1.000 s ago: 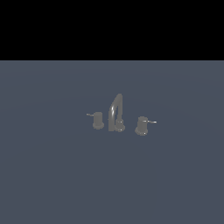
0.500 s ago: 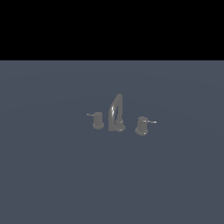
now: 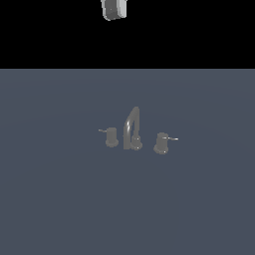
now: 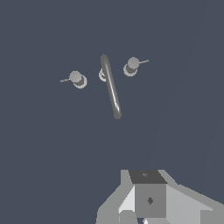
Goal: Turn on the faucet by rotating a designated handle.
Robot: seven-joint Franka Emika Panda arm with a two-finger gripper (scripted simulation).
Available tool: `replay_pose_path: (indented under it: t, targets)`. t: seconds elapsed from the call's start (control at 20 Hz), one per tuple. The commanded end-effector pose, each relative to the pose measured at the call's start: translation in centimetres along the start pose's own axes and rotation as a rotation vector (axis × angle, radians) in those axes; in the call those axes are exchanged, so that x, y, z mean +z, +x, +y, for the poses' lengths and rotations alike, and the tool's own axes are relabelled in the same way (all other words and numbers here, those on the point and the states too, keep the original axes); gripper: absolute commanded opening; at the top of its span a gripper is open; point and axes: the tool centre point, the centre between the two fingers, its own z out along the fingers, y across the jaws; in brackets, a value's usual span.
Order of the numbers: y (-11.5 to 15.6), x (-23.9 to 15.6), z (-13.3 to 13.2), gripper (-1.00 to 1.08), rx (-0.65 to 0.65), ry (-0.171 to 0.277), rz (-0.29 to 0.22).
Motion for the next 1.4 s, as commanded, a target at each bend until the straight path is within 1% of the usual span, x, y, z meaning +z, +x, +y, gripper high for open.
replay_pose_path:
  t: [0.0, 0.35, 0.7, 1.05, 1.35]
  targets:
    - [1.3, 1.6, -0.5, -1.00, 0.070, 0.002, -0.001]
    - [5.1, 6.1, -1.5, -1.00, 0.261, 0.006, -0.004]
    - [9.1, 10.5, -1.7, -1.00, 0.451, 0.009, -0.007]
    - [13.1, 15.0, -1.1, -1.00, 0.644, 0.011, -0.009]
    - [16.7, 19.2, 0.1, -1.00, 0.823, 0.011, -0.010]
